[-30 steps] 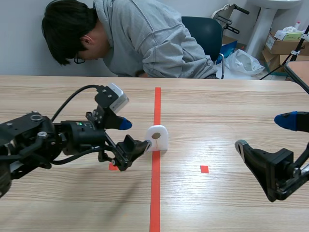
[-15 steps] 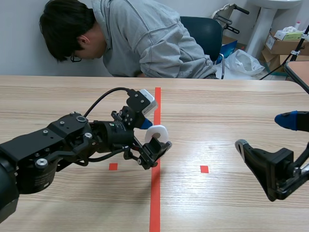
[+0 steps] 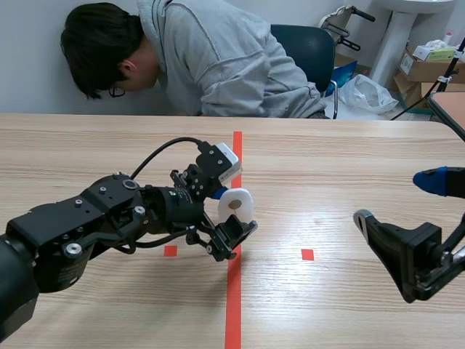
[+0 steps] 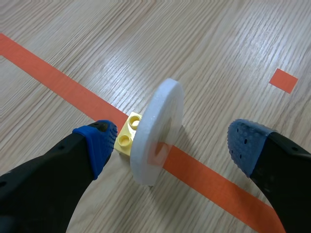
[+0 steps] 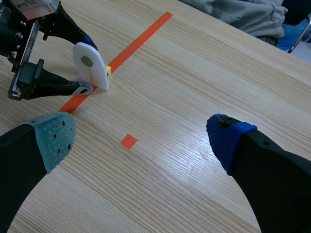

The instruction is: Do the leaf sorting experiment

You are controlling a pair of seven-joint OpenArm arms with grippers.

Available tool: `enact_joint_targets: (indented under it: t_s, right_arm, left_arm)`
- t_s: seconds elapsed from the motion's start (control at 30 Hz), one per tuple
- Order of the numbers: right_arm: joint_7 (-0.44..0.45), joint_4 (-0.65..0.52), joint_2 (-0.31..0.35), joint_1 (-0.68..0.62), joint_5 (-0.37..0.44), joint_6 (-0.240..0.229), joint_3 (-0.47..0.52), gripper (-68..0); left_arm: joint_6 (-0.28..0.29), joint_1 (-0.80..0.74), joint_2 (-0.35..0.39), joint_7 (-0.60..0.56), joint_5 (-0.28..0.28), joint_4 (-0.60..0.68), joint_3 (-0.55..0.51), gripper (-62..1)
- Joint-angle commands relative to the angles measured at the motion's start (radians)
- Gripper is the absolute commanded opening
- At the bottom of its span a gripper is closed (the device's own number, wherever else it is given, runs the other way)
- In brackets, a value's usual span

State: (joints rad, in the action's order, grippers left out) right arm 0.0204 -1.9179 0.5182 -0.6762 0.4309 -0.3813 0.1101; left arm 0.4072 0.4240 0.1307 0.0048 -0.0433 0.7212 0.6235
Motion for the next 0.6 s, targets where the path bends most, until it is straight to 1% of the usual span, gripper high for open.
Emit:
enact_joint_targets:
  t_s: [0.0, 0.03, 0.13, 0.2, 0.3, 0.47, 0.57]
  right_arm:
    - [0.015, -0.005, 0.005, 0.012, 0.009, -0.001, 0.009, -12.4]
    - [0.015, -0.005, 0.005, 0.012, 0.009, -0.001, 0.009, -12.4]
    - [0.015, -0.005, 0.005, 0.012, 0.009, -0.001, 0.009, -12.4]
    - [0.015, -0.005, 0.005, 0.012, 0.009, -0.001, 0.009, -12.4]
    - [0.015, -0.005, 0.005, 0.012, 0.009, -0.001, 0.009, -12.4]
    - [0.015, -0.005, 0.005, 0.012, 0.009, -0.001, 0.009, -12.4]
    - [0.015, -0.005, 0.005, 0.012, 0.009, -0.001, 0.009, -12.4]
  left_arm:
    - [-0.002, 0.014, -0.003, -0.015, -0.012, 0.011, -0.006, -12.0]
    - [-0.002, 0.014, -0.003, -0.015, -0.012, 0.011, -0.006, -14.2]
    - [-0.002, 0.014, -0.003, -0.016, -0.015, 0.011, -0.006, -27.7]
    - [-0.002, 0.014, -0.003, -0.016, -0.016, 0.011, -0.006, -34.4]
    - [-0.002, 0.014, -0.003, -0.016, -0.023, 0.011, -0.006, -40.5]
    - [-0.002, 0.014, -0.003, -0.016, -0.024, 0.011, -0.006, -52.9]
    - [-0.001, 0.014, -0.003, -0.016, -0.031, 0.011, -0.006, -55.6]
